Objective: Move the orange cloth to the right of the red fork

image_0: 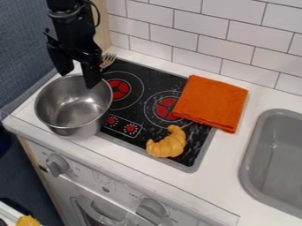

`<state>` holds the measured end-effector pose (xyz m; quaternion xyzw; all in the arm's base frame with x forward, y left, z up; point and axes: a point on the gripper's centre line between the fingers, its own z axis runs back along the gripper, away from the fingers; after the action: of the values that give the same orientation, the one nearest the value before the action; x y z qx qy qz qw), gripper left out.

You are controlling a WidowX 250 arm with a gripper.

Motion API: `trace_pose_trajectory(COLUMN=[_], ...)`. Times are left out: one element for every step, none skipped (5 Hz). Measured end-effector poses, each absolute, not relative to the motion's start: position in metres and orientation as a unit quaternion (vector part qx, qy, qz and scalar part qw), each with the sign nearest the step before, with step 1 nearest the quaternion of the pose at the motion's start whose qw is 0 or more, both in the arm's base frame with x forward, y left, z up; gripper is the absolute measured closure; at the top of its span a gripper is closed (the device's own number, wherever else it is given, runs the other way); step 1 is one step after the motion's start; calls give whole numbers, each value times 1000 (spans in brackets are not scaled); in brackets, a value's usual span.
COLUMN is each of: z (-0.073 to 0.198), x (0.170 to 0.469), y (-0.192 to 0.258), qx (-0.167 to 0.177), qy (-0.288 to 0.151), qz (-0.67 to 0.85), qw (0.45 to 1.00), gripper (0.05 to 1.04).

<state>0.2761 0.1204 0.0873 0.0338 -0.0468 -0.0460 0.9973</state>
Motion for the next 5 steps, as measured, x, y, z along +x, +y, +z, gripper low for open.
trace_pose_trajectory(z=[80,89,110,105,71], x=[275,292,319,342,362], y=[119,95,56,19,-23], qx=[27,24,39,31,22], qy=[-35,-47,-69,-77,-66], qz=[-43,-59,-95,-123,-115], qw=[998,997,992,989,991], gripper=[82,82,82,82,82])
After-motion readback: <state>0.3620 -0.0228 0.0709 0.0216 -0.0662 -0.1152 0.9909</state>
